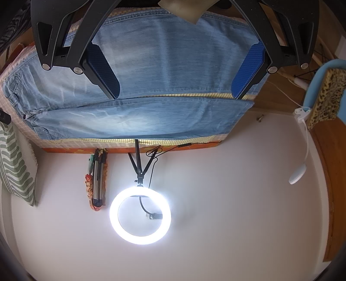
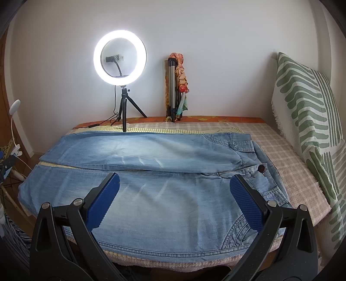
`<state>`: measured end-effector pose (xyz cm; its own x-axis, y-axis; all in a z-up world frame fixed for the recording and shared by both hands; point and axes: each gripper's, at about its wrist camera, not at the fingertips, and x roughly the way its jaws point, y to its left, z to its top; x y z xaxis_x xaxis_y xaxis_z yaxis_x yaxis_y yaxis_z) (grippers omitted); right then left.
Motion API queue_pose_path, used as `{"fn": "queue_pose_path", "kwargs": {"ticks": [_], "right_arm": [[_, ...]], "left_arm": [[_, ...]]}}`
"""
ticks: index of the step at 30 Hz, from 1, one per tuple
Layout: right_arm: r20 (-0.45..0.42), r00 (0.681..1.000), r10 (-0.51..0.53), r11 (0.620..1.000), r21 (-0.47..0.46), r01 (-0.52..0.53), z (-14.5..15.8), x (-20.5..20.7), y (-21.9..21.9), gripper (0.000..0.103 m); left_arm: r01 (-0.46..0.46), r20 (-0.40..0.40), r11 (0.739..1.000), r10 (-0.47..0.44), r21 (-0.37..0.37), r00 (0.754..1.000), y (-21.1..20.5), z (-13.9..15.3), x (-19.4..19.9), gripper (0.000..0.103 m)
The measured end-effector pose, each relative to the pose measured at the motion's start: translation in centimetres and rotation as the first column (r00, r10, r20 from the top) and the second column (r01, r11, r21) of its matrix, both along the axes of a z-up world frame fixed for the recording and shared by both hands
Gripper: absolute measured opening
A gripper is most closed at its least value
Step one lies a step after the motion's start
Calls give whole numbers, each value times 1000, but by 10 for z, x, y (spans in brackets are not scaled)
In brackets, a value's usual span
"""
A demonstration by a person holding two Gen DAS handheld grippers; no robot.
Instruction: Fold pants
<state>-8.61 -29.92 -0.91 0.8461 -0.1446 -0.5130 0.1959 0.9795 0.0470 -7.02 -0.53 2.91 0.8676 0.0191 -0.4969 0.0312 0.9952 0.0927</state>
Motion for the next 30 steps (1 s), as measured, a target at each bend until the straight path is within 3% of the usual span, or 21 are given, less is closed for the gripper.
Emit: {"fn": "queue_pose_path", "kwargs": {"ticks": [13,24,30], "right_arm": [[-13,999,35,999,-12,-35,-2,24,5,103],[-24,986,167,982,-83,-169,10,89,34,103],[-60,956,288,954,-66,-292,14,154,51,103]], "left_arm": [[20,-58,999,-22,-35,998,10,-9,19,103],[10,-152,998,-19,-59,988,47,-15,57,102],[-27,-187,999,19,-40,982,81,-12,92,85]]}}
